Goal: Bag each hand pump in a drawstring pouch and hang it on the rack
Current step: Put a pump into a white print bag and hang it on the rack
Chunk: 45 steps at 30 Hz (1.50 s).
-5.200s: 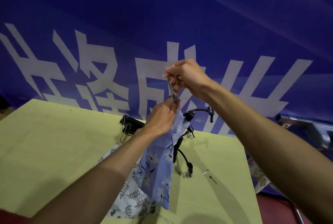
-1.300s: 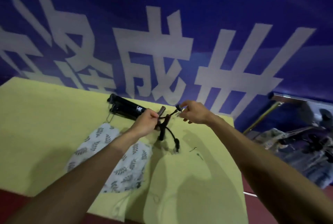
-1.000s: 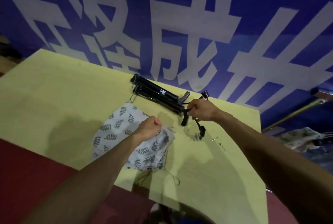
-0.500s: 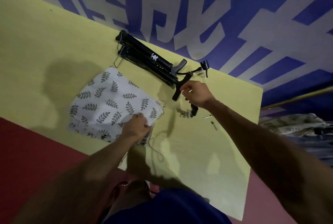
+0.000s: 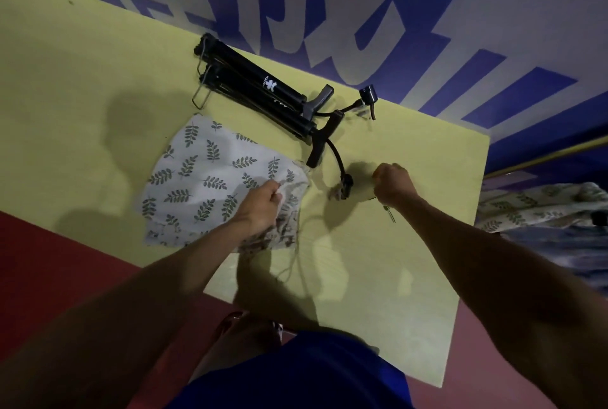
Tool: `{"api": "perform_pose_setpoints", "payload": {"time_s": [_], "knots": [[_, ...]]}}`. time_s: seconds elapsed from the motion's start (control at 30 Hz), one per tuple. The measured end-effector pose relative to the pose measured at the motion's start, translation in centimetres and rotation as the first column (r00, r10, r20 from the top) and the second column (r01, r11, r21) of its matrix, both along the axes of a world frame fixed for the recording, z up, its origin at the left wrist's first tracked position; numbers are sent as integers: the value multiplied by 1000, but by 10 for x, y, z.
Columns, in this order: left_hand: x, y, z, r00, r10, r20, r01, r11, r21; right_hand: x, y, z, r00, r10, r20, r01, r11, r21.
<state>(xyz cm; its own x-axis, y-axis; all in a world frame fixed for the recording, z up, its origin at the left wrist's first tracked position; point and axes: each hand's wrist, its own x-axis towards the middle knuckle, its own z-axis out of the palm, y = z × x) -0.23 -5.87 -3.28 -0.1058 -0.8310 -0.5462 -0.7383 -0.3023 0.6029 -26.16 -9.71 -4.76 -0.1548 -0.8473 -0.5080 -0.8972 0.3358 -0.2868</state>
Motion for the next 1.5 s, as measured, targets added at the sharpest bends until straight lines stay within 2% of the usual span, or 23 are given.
{"api": "perform_pose_setpoints", "payload": {"time_s": [0.13, 0.33, 0.43, 0.6, 0.67, 0.77, 0.87, 0.93, 1.0, 1.07, 1.1, 1.17, 1.23, 1.3, 1.4, 1.5], "knots": [[-7, 2, 1, 983, 161, -94, -157, 987, 43, -9, 7, -19, 975, 210, -76, -212, 977, -22], [-3, 1, -1, 964, 230, -135, -227, 973, 33, -18, 14, -30, 920, 369, -130, -379, 923, -70], [-3, -1, 6, 969, 219, -115, -222, 975, -12, -21, 18, -33, 918, 378, -116, -390, 914, -109], [-3, 2, 11, 978, 191, -86, -193, 981, -24, -37, 19, -32, 908, 418, 32, -404, 891, -206], [-7, 3, 13, 981, 185, -55, -187, 982, -32, -43, 19, -33, 889, 452, 67, -434, 881, -188], [-13, 5, 17, 984, 172, -49, -175, 983, -59, -44, 22, -38, 902, 431, -12, -431, 899, -81], [-12, 7, 20, 988, 152, -23, -154, 981, -118, -44, 29, -44, 883, 461, -91, -469, 873, -134], [-9, 8, 22, 985, 170, -10, -169, 975, -146, -45, 28, -39, 911, 393, -123, -408, 902, -141], [-9, 8, 27, 980, 199, -20, -199, 967, -160, -42, 20, -23, 988, 157, 11, -150, 962, -226], [-8, 8, 34, 976, 214, -52, -220, 960, -173, -35, 10, 3, 956, -90, 281, 177, 936, -304], [-9, 7, 38, 974, 214, -70, -223, 957, -184, -30, 5, 19, 913, -132, 387, 279, 893, -353], [-7, 6, 43, 974, 203, -98, -219, 955, -201, -16, 2, 50, 849, -95, 520, 348, 841, -415], [-4, 5, 50, 968, 211, -135, -235, 951, -203, 2, 4, 78, 753, 3, 658, 316, 875, -366], [1, 4, 57, 955, 235, -178, -270, 940, -206, 21, 8, 97, 675, 94, 731, 155, 952, -266], [9, 3, 69, 939, 259, -228, -307, 927, -213, 57, 15, 106, 694, 227, 684, -115, 972, -206], [19, 2, 82, 916, 281, -286, -343, 919, -195, 100, 23, 108, 732, 260, 630, -167, 965, -204]]}}
